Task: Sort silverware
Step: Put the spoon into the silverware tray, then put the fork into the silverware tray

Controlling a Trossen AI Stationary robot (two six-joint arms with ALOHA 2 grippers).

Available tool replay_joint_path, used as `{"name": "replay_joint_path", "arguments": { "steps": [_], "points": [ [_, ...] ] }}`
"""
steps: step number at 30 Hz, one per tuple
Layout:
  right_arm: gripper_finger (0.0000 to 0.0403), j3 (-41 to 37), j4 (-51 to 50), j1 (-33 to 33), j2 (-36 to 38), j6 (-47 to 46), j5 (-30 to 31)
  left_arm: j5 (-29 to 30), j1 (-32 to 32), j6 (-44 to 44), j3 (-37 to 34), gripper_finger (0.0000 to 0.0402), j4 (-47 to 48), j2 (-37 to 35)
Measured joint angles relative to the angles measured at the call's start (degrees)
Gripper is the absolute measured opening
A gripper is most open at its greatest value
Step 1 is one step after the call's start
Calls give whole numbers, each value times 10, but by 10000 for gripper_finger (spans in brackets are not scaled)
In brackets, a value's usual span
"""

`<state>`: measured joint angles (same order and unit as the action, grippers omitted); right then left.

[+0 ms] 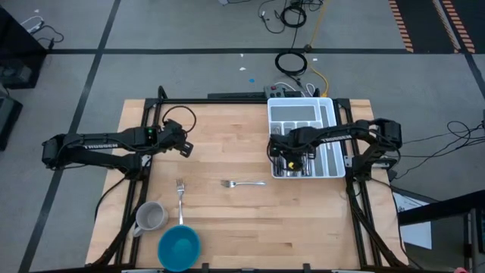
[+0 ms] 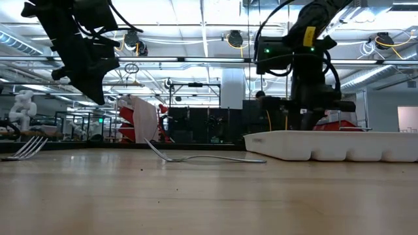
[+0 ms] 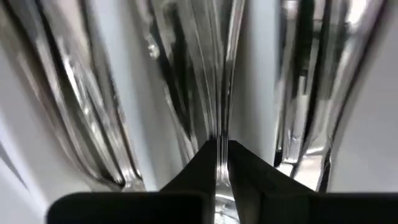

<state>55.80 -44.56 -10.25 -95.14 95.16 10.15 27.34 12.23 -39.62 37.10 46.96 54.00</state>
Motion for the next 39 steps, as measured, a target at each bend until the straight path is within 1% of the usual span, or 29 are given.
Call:
{"name": "replay_joint_path", "arguments": {
  "steps": [4,10,14,18,20,21,23,25,27,29,31,32,33,34,36,37,39],
  "points": [
    [59,11,-11,-2,1,-43,-6,0,0,0,0,13,0,0],
    [104,30,-46,-2,10,-48,-2,-1,0,0,0,13,0,0],
    [123,62,-92,-2,11,-79,4,-1,0,0,0,13,0,0],
    [131,113,-136,-3,11,-125,34,-5,0,0,0,13,0,0],
    [131,150,-161,-3,11,-169,47,-12,0,-1,0,13,0,0],
    [131,169,-166,-3,12,-211,48,-19,0,-1,0,13,-1,0],
    [129,213,-167,-2,12,-342,49,-33,0,-1,0,13,-2,0],
    [129,261,-168,1,12,-486,49,-60,0,-1,0,13,-3,0],
    [129,306,-175,1,12,-597,42,-113,0,2,0,13,-7,-3],
    [131,352,-208,1,12,-667,28,-213,-2,37,0,13,-16,-9],
    [132,393,-240,1,12,-716,15,-336,-17,99,0,13,-2,-13],
    [132,410,-253,1,13,-735,15,-376,-28,121,0,13,15,-13],
    [132,422,-265,2,13,-749,14,-399,-42,137,0,13,33,-13],
    [132,432,-278,2,13,-760,14,-408,-59,156,0,13,49,-14],
    [132,446,-304,2,12,-780,14,-405,-99,207,0,13,66,-14],
    [132,449,-315,2,12,-791,14,-394,-123,231,0,13,66,-15],
    [132,449,-342,2,13,-811,8,-347,-173,277,7,11,63,-15]
  ]
}}
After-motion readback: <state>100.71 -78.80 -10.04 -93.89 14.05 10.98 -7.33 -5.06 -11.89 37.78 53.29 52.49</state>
